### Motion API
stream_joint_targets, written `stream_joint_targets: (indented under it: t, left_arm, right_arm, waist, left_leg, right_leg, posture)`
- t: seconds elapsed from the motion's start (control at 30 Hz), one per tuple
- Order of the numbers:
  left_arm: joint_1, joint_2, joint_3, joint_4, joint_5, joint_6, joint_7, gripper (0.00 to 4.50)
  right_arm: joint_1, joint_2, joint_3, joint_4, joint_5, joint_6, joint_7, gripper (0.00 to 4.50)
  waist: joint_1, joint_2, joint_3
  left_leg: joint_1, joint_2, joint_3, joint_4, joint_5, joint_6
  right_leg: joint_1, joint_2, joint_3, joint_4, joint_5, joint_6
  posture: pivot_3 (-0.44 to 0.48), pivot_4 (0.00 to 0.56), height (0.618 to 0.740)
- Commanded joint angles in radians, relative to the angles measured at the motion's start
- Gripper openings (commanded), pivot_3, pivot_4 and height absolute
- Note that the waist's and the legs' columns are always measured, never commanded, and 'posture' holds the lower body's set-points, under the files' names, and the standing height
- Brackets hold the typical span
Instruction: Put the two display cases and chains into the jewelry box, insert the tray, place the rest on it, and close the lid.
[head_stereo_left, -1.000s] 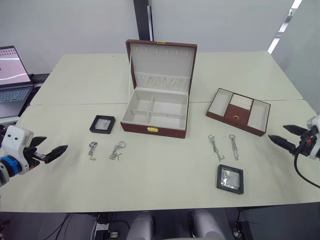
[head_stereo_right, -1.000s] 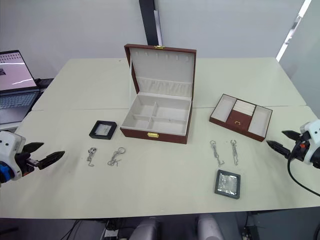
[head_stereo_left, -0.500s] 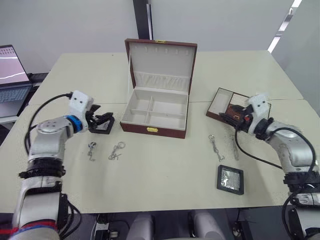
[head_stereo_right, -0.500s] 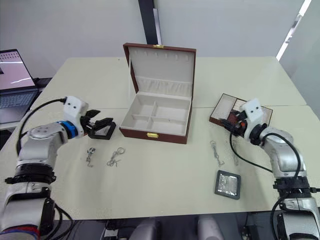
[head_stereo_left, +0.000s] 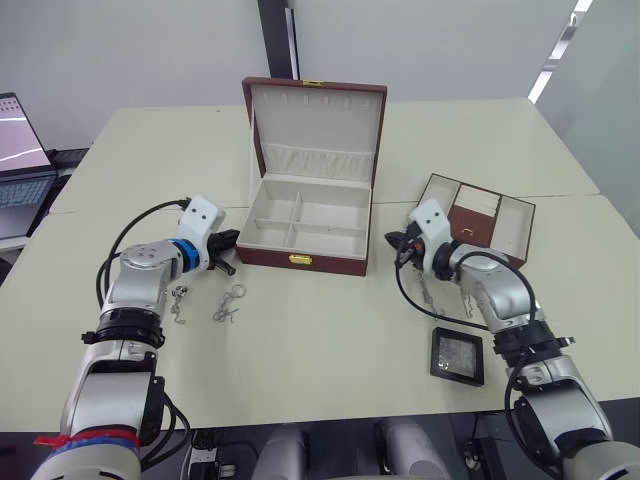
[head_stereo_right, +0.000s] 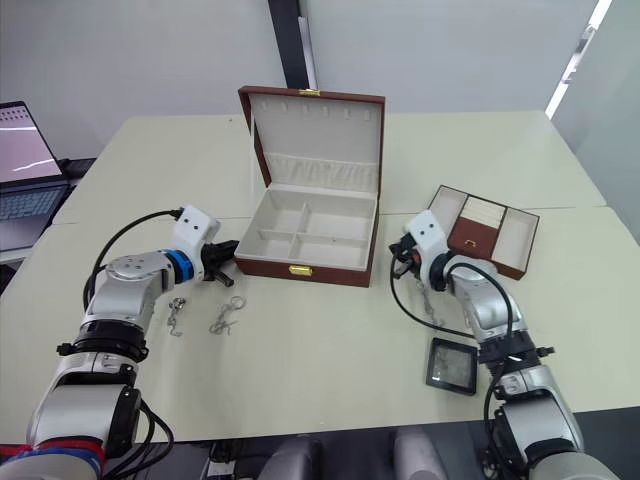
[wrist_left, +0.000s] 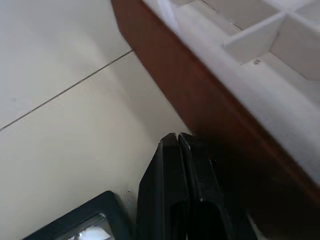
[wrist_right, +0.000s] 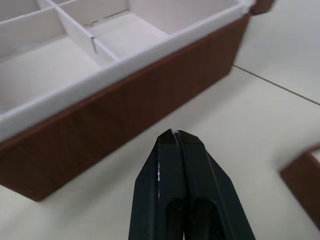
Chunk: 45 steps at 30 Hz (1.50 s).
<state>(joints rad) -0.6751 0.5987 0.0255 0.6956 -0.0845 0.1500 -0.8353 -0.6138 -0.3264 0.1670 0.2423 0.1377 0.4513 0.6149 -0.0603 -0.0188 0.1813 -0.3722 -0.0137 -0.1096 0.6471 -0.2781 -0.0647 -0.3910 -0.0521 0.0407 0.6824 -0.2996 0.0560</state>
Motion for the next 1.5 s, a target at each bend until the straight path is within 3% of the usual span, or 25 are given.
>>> stream_joint_targets:
  t: [0.03,0.27,0.77,1.5]
  left_arm:
    - [0.042,0.007,-0.011,-0.110,-0.020,0.036,-0.049,0.00]
    - [0.153,-0.001,-0.017,-0.330,-0.072,0.138,-0.110,0.00]
    - [0.290,0.005,-0.036,-0.588,-0.097,0.276,-0.129,0.00]
    - [0.325,-0.006,-0.024,-0.616,-0.087,0.297,-0.113,0.00]
  right_arm:
    - [-0.019,0.004,-0.004,-0.013,0.001,-0.024,0.025,0.02]
    - [0.004,-0.009,-0.012,-0.060,0.025,-0.023,0.078,0.02]
    - [0.106,-0.051,-0.017,-0.227,0.048,0.071,0.150,0.02]
    - [0.138,-0.064,-0.030,-0.263,0.046,0.106,0.167,0.02]
  waist:
    - [0.000,0.000,0.000]
    - [0.001,0.000,0.000]
    - [0.004,0.000,0.000]
    - [0.006,0.000,0.000]
  left_leg:
    - [0.000,0.000,0.000,0.000,0.000,0.000]
    - [0.000,-0.001,0.000,0.000,-0.001,0.002]
    - [0.000,-0.001,0.000,0.000,-0.002,0.003]
    - [0.002,-0.001,0.000,0.000,-0.002,0.003]
  right_leg:
    - [0.000,0.000,0.000,0.000,0.000,0.000]
    - [0.000,-0.001,0.000,0.000,0.000,0.000]
    - [0.001,-0.001,0.000,0.000,0.000,0.000]
    - [0.002,-0.001,0.000,0.000,0.000,0.000]
  posture:
    - [0.000,0.150,0.740]
    - [0.000,0.150,0.740]
    - [0.000,0.150,0.740]
    - [0.000,0.150,0.740]
